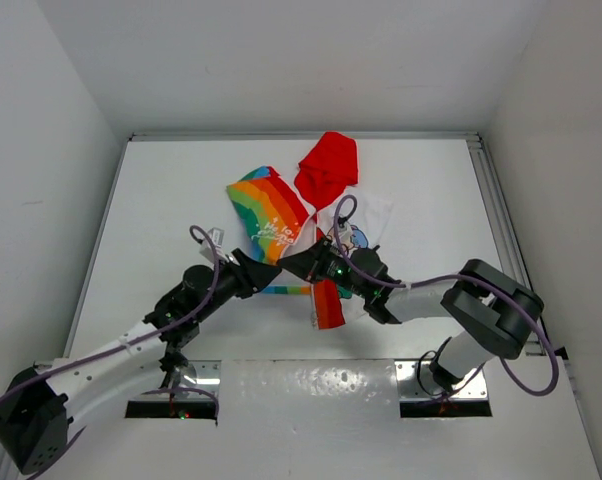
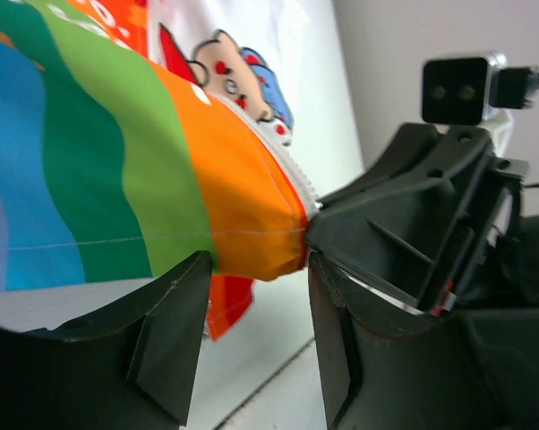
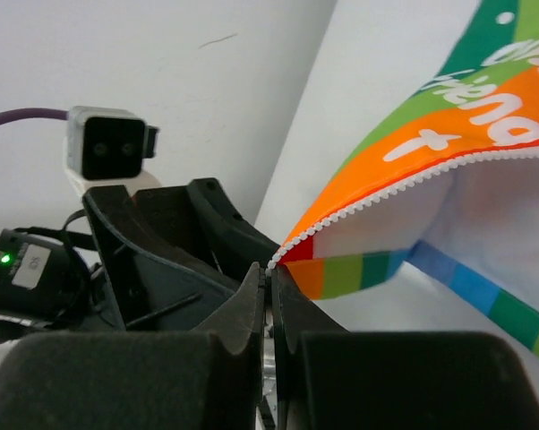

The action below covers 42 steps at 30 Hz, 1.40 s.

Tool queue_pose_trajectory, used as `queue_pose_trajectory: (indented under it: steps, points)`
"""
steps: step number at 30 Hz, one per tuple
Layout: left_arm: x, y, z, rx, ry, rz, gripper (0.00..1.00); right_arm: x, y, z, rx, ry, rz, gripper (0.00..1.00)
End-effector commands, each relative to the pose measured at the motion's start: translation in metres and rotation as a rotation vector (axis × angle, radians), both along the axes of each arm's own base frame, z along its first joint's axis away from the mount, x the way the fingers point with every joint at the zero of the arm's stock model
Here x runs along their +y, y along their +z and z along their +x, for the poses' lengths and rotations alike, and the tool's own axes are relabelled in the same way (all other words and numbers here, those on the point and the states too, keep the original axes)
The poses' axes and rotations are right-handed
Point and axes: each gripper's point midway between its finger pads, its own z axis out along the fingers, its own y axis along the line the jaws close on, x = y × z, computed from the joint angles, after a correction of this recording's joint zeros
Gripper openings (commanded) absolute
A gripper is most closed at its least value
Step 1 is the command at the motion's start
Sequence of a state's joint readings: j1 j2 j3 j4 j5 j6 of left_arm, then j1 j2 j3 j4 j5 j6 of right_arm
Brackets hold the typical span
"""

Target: Zip up the jacket

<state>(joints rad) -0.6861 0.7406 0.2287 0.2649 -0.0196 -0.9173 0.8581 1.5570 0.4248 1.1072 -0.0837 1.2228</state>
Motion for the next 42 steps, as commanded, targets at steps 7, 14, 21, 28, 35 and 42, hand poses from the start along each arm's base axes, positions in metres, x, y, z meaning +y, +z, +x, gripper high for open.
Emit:
queue_pose_trajectory:
  steps: [7,14,21,28,35,42]
  points:
    - [-0.011,0.020,-0.016,-0.024,-0.071,-0.175,0.45,0.020,0.058,-0.015,-0.085,0.148,0.253,0.00]
    - [-0.005,0.027,-0.014,-0.060,-0.042,-0.179,0.31,0.018,0.056,-0.017,-0.076,0.152,0.270,0.00]
    - [0.006,0.027,-0.012,-0.086,0.010,-0.188,0.44,0.013,0.053,-0.021,-0.062,0.148,0.277,0.00]
    - [0.006,0.028,-0.008,-0.086,0.023,-0.176,0.30,0.012,0.055,-0.022,-0.064,0.153,0.286,0.00]
    - [0.006,0.030,-0.005,-0.092,0.029,-0.165,0.13,0.010,0.051,-0.023,-0.056,0.147,0.279,0.00]
    - [0.008,0.026,-0.004,-0.086,0.043,-0.155,0.00,0.009,0.045,-0.022,-0.049,0.139,0.265,0.00]
